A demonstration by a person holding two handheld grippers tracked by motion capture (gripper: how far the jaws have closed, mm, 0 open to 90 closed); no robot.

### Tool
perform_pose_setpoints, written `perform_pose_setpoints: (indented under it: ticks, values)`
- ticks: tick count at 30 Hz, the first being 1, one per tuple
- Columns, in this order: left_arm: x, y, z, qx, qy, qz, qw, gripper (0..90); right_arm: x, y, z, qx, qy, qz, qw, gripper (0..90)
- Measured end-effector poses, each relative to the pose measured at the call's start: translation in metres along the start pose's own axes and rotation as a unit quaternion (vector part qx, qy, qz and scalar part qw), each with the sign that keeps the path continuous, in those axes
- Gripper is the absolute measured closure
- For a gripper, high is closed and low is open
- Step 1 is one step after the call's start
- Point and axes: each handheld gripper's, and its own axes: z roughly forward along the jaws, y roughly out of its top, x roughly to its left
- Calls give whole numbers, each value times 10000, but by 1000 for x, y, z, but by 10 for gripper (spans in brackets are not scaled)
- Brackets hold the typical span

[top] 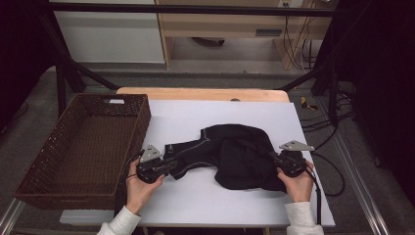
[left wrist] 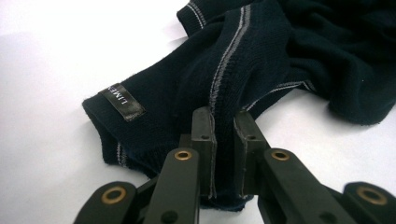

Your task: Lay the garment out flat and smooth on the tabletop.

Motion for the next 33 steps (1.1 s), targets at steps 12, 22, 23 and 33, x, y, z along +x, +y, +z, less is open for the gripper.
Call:
perform_pose_setpoints:
  ticks: [12,22,23,33]
  values:
    - [-12,10,-9,-254,-32,101,9996,586,-28,-15,6,-70,-474,169,9987,641]
    - [-39,19,-11,-267,-459,421,9977,401,13,8,-13,-583,617,38,9964,371]
    - [-39,16,-7,-164,-477,422,9978,399,19,9,-11,-572,775,44,9953,360]
    - [-23,-8,34,488,10,543,9973,532,70,2,23,177,1445,-466,9882,291]
